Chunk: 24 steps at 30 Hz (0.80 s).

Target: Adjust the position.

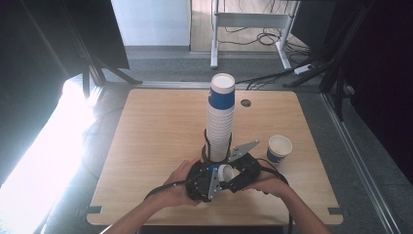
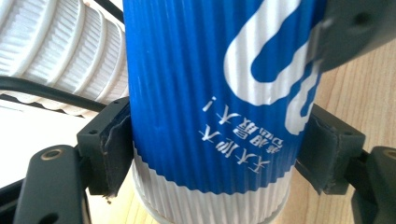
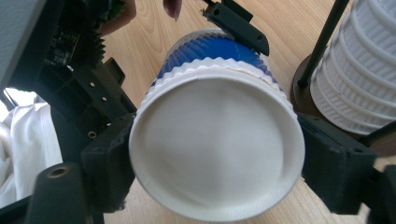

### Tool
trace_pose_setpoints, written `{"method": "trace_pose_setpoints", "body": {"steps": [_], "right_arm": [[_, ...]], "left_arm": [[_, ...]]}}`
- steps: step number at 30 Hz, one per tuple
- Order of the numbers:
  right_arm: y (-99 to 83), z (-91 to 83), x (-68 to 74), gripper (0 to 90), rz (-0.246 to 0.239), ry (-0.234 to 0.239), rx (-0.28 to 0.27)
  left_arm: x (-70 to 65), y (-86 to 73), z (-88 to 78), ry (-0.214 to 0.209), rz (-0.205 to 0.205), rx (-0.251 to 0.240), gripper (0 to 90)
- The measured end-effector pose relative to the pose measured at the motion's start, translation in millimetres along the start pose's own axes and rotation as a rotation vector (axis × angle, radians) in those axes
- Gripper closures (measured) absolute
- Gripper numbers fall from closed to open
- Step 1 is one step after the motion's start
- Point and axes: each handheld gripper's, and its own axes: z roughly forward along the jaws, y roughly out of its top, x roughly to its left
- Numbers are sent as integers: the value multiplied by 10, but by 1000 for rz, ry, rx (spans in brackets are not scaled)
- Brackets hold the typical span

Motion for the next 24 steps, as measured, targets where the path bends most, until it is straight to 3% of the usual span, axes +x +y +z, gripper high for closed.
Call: {"method": "trace_pose_setpoints", "body": {"steps": [7,11,15,22,24], "right_arm": [[-19,27,-12,257,-4,4,-1],[-54,17,-27,265,-3,9,-24],[-93,-20,-39,268,-4,0,-61],[-152,-120,-38,270,-1,-12,-133],[-166,-156,-37,270,4,-16,-160]], "left_arm": [[-9,-8,23,-2,2,9,202],[-6,-11,32,-1,-25,-9,172],[33,-30,15,-32,-87,-49,94],[120,-150,-29,-77,-201,-100,61],[137,-203,-37,-83,-252,-121,56]]}}
